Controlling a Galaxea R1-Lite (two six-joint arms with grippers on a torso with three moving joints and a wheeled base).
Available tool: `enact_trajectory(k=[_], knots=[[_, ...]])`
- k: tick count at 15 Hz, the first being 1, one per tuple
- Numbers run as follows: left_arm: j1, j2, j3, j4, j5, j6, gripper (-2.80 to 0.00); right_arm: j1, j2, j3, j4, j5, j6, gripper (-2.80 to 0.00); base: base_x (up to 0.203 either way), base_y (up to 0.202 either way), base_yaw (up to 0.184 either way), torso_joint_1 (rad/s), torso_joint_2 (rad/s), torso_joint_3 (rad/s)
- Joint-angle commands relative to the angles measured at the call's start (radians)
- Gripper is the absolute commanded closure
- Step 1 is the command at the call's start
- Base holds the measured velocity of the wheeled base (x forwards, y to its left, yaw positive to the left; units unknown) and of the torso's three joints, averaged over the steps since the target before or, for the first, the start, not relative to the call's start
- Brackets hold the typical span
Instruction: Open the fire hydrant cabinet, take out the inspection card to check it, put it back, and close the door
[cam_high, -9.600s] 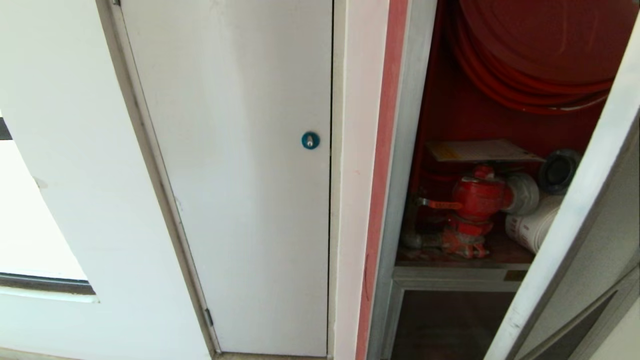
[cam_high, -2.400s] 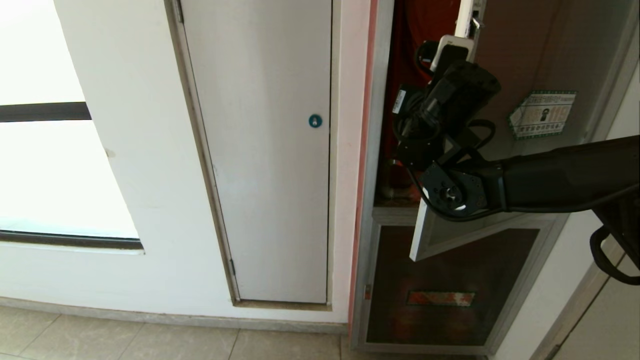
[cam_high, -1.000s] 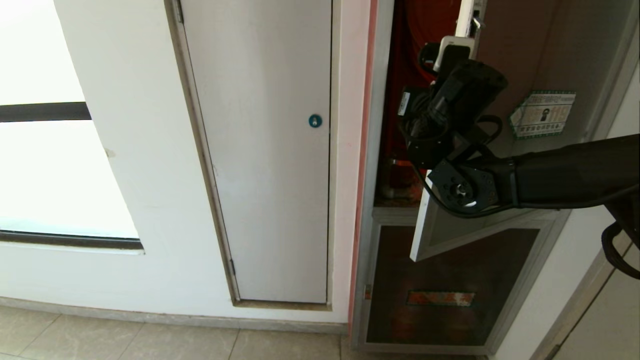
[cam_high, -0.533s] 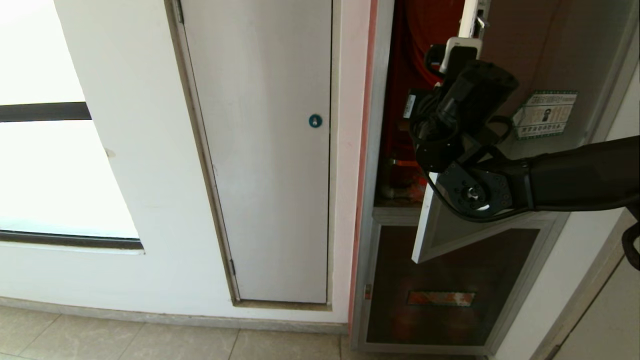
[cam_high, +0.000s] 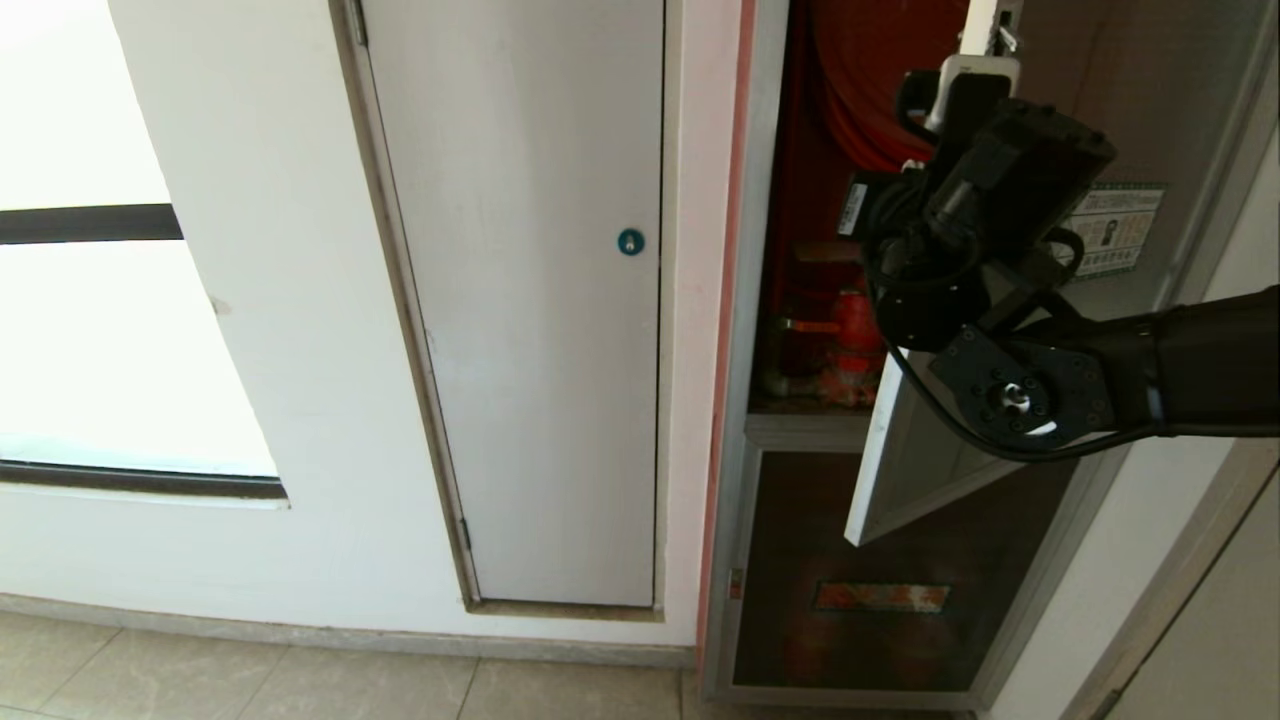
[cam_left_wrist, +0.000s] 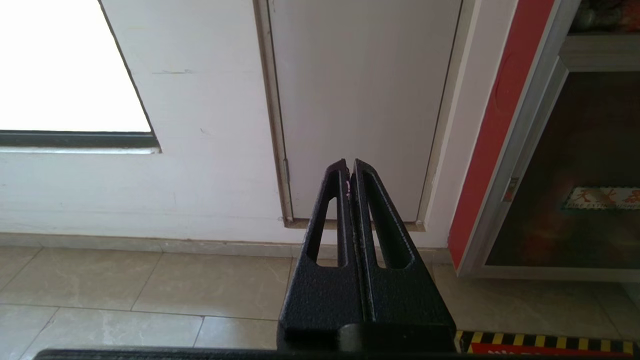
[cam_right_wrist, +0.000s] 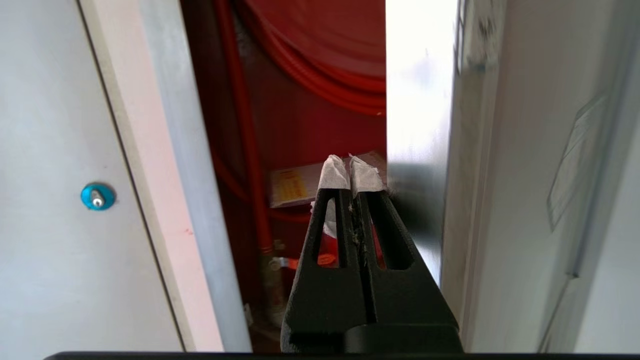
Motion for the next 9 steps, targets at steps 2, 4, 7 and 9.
enact_trajectory(k=[2, 4, 7, 9], knots=[[0.0, 0.001, 0.0, 0.0, 0.0, 0.0, 0.0, 0.001, -0.124, 0.092, -0.001, -0.005, -0.003, 0.0, 0.0, 0.0, 0.0, 0.0, 0.0, 0.0], [0.0, 0.001, 0.0, 0.001, 0.0, 0.0, 0.0, 0.002, -0.184, 0.181, -0.003, -0.005, -0.003, 0.0, 0.0, 0.0, 0.0, 0.0, 0.0, 0.0], [0.0, 0.001, 0.0, 0.0, 0.0, 0.0, 0.0, 0.004, -0.286, 0.304, -0.007, -0.007, 0.002, 0.0, 0.0, 0.0, 0.0, 0.0, 0.0, 0.0], [0.0, 0.001, 0.0, 0.0, 0.0, 0.0, 0.0, 0.011, -0.373, 0.385, -0.007, -0.011, 0.004, 0.0, 0.0, 0.0, 0.0, 0.0, 0.0, 0.0]])
